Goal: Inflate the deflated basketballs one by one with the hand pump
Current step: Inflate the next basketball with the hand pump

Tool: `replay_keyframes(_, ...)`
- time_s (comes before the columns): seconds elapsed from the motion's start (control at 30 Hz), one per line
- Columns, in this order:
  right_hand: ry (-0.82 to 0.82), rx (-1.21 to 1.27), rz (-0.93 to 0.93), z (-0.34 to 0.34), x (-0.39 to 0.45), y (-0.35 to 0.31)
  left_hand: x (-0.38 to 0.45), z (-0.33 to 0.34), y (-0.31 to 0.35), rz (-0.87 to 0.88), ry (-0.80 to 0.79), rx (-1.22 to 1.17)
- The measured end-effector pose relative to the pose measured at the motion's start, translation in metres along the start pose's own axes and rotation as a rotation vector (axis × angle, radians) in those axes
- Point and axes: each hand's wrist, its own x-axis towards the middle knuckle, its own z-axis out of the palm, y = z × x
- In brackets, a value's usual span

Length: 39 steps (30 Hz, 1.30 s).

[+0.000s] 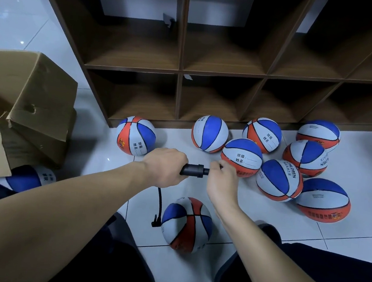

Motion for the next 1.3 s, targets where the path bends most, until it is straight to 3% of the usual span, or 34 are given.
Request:
replay_keyframes(0.57,-0.074,0.061,0.013,-0.005,0.009,0.002,0.005,0.002,-0.006,0.052,0.005,-0.022)
replay_keyframes(0.87,0.111,0.142,0.094,-0.043,0.037,0.007,0.002,0.005,-0.04,-0.06,-0.053,-0.108)
replay_keyframes(1.07,0.199,0.125,0.05,-0.037,0.03,0.008,0.004,0.006,-0.028,-0.019,-0.039,-0.08)
replay_keyframes(1.3,0.048,0.043,-0.025,-0.011,0.009,0.002,0.004,0.002,-0.016,0.016,-0.014,-0.035)
